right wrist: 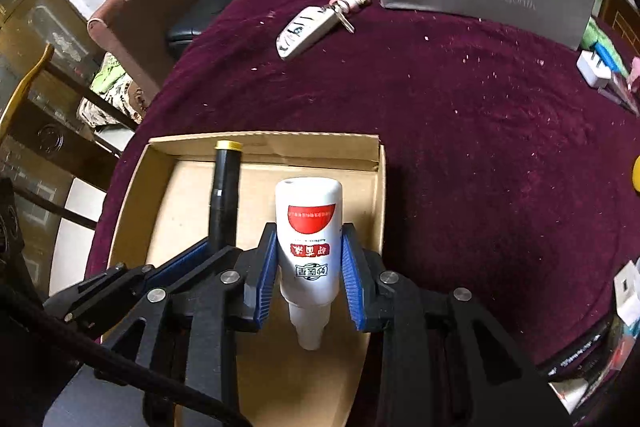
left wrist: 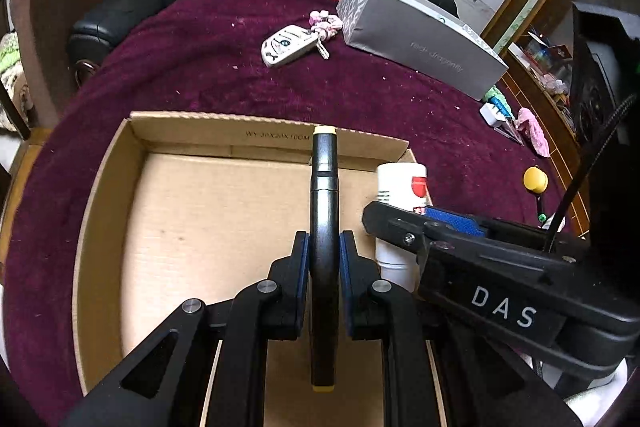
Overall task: Organize objects
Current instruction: 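Place the marker in the box with the left tool while the right tool carries the bottle into the box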
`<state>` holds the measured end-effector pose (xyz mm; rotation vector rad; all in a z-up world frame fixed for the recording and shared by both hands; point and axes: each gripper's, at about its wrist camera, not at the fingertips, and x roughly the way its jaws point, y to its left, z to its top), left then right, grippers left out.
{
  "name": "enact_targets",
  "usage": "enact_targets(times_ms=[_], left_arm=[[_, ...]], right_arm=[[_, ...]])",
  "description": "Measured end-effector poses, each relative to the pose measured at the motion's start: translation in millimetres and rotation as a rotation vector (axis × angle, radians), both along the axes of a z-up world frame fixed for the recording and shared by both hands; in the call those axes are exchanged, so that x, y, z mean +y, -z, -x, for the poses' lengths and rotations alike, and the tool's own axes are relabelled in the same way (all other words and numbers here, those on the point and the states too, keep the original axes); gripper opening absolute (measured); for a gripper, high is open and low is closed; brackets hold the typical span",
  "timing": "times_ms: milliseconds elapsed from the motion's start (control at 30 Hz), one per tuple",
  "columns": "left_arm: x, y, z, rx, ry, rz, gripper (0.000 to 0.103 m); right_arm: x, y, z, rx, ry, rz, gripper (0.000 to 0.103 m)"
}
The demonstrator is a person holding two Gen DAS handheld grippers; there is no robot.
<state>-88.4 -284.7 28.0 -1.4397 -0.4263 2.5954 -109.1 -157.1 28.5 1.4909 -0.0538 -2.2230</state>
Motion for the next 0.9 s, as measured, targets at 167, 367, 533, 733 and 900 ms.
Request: enact_targets(times_ms=[167,367,533,733,900], left_arm=[[4,3,2,-0.010,-0.005,0.007,0.011],[-14,6,1,-0.043,-0.086,-0.101,0.020],[-37,-3,-18,-0.041,-0.155,-0.280,0.033],[-29,-46,-69,0.080,-0.156,-0.324,0.052],[16,-77,-97,0.166,-0.093,-0.229,0.052]], right_arm=[[-4,5,3,-0.005,-0.008,-0.001,0.028],[0,4,3,0.007,0.005,0.038,0.037],[15,-19,-4,0.040,0.020,0.085,0.043],[61,-55,-31,0.078,0.041,0.175,0.056],[112,-73,-63,0.155,0.076,0.189,0.058]])
